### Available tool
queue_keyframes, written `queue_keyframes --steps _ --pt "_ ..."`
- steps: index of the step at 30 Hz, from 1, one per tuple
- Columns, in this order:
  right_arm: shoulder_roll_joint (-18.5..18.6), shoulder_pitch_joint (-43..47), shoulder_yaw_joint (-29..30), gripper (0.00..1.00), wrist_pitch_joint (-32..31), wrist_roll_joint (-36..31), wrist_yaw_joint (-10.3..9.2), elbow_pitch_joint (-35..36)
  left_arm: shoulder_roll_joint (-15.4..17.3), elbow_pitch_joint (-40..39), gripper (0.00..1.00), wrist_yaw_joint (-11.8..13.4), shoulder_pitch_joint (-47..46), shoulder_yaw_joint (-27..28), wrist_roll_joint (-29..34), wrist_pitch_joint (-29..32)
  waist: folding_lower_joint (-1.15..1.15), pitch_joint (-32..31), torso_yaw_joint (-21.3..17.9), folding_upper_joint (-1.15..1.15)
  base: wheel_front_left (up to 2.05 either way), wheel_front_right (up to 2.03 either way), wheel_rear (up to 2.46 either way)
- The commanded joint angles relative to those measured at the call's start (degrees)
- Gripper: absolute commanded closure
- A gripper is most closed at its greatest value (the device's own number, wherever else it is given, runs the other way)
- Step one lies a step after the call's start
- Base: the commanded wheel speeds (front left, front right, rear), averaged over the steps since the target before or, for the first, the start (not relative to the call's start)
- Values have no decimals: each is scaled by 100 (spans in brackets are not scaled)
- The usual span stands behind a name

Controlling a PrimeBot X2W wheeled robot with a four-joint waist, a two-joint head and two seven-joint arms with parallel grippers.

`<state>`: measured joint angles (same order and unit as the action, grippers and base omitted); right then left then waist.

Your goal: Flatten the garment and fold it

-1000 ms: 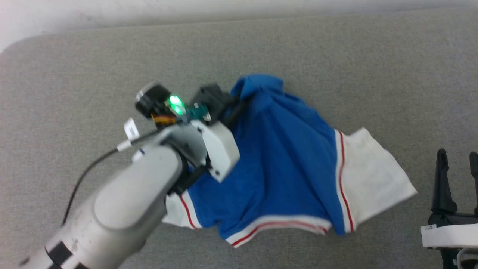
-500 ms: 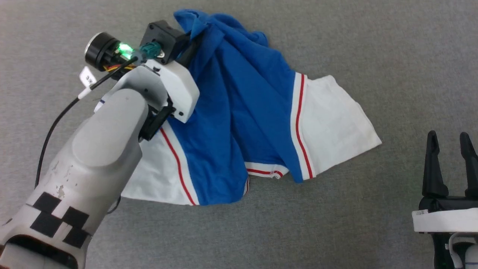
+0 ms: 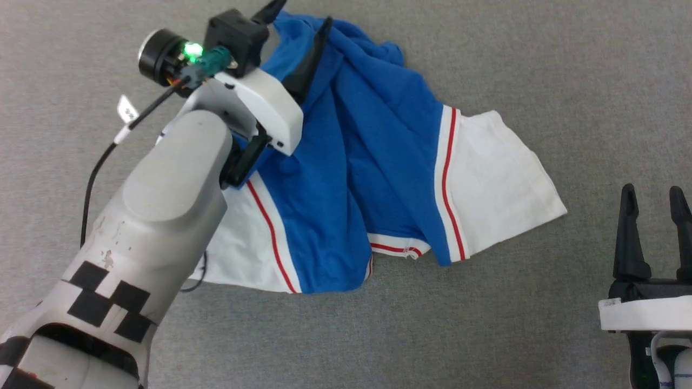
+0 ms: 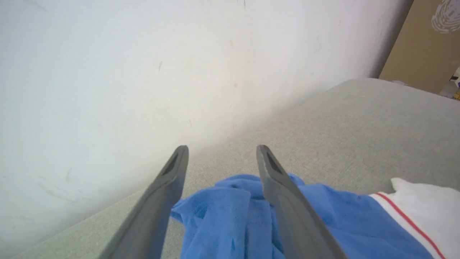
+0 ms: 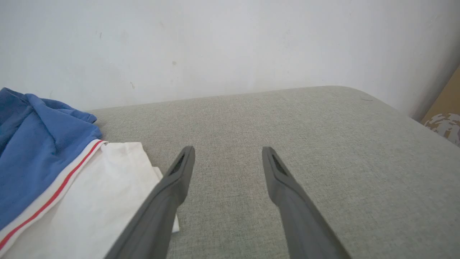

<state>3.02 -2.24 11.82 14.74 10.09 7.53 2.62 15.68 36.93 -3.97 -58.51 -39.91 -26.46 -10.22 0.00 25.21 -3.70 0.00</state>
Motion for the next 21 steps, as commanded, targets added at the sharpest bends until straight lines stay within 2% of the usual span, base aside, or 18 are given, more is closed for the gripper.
queue_keyframes --steps 1,4,7,14,18,21 --pt "-14 -19 8 0 26 -27 -4 -21 3 -105 0 39 -37 80 -86 -87 0 -344 252 0 0 0 0" --pt "-14 35 30 0 22 -28 -4 -82 85 -506 0 193 197 257 -199 -246 0 -560 335 0 0 0 0" --pt "-14 113 38 0 17 -5 -4 -140 263 -1105 0 465 670 479 -276 -370 0 -767 383 0 0 0 0" --pt "-14 349 55 0 18 61 -4 -228 775 -2957 0 1418 2501 1016 -29 -472 0 -1150 447 0 0 0 0" --pt "-14 461 16 0 19 96 -4 -276 787 -3902 0 1945 3805 1396 216 -475 0 -1349 441 0 0 0 0" --pt "-14 544 -3 0 20 123 -4 -293 572 -4489 0 2238 4783 1784 328 -476 0 -1475 431 0 0 0 0"
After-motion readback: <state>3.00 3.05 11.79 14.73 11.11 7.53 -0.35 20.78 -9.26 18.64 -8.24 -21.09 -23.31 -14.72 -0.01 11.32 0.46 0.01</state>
